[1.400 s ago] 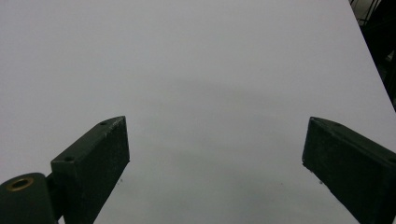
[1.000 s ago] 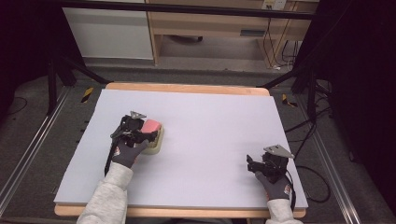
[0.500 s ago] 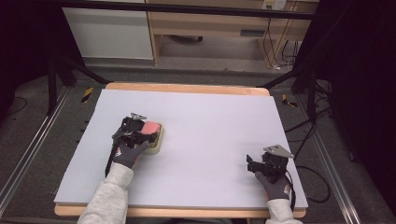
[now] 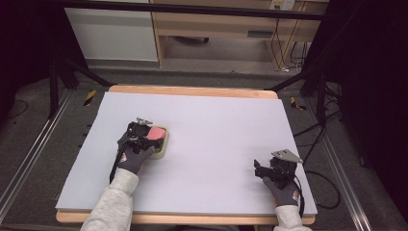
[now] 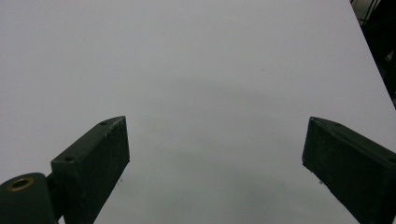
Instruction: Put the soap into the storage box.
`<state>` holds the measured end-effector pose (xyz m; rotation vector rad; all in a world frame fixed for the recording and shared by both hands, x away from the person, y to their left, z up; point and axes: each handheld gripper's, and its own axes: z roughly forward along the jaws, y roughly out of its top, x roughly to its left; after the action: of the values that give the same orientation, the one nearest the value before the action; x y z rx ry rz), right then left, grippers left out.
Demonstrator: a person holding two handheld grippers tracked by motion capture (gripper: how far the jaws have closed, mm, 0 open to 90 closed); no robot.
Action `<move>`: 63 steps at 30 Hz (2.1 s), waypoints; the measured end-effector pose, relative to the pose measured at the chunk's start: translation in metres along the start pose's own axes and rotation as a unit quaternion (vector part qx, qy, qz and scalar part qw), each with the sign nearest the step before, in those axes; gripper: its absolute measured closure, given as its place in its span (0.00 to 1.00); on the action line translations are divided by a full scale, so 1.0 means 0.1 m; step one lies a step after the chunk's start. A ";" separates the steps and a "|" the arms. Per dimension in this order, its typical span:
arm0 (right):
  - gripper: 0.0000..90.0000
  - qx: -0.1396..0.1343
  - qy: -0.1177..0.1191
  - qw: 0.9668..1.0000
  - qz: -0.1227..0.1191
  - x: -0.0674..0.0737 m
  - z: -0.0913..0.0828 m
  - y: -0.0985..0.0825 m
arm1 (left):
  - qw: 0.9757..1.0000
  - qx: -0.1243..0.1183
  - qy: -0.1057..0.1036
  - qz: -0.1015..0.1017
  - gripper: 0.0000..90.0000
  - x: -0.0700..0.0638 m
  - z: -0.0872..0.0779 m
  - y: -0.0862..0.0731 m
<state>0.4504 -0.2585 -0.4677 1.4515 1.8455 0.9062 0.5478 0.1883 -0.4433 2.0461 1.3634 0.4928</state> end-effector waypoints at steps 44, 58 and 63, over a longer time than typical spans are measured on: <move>0.08 0.000 -0.001 1.000 0.000 0.00 -0.01 0.00 | 0.999 -0.017 -0.026 -0.014 0.37 0.07 -0.05 0.00; 0.08 -0.002 -0.004 1.000 0.008 -0.03 -0.01 0.00 | 0.998 -0.037 -0.038 0.022 0.32 0.04 -0.25 0.03; 0.07 -0.004 -0.009 1.000 0.014 -0.04 -0.01 -0.01 | 0.998 -0.051 -0.039 0.018 0.32 0.07 -0.35 -0.01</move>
<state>0.4502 -0.2622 -0.4675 1.4789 1.8098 0.9104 0.5287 0.2046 -0.4187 1.9889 1.2329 0.4820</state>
